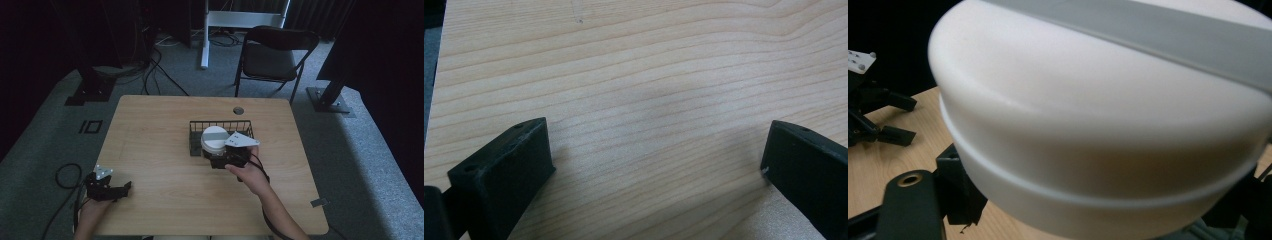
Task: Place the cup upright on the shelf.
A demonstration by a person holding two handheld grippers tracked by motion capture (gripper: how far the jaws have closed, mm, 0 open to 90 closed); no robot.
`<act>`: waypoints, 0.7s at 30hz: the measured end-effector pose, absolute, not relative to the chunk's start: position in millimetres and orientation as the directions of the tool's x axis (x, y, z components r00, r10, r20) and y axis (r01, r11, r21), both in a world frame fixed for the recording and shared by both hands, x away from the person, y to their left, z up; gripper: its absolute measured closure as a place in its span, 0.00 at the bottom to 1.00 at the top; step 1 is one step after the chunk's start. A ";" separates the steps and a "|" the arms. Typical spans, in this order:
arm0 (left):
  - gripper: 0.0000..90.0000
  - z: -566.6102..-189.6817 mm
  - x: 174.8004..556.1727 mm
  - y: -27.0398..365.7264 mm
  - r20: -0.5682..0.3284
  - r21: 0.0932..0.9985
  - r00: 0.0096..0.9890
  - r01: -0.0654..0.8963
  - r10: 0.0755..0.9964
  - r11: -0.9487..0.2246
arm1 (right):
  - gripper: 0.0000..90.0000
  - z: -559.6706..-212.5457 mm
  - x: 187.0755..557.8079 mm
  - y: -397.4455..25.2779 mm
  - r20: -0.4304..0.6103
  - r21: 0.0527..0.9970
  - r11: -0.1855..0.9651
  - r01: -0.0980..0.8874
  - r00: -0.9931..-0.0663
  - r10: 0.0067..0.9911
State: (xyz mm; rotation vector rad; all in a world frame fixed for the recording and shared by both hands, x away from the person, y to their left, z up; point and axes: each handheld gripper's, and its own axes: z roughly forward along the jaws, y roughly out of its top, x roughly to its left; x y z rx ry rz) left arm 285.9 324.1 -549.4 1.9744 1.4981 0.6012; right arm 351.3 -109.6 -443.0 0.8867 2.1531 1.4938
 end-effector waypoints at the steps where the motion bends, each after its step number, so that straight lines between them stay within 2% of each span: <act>1: 0.00 -549.4 285.9 324.1 0.007 0.685 0.267 0.701 0.964 -0.199 | 0.21 -440.7 352.9 -110.4 0.044 0.929 0.240 0.281 -0.730 0.682; 12: 0.00 -549.3 285.9 324.2 0.008 0.684 0.268 0.702 0.963 -0.201 | 0.21 -421.2 366.7 -116.2 0.021 0.939 0.229 0.257 -0.706 0.708; 21: 0.00 -549.4 285.9 324.0 0.006 0.685 0.266 0.701 0.964 -0.198 | 0.21 -414.7 385.0 -127.4 0.022 0.938 0.205 0.278 -0.641 0.767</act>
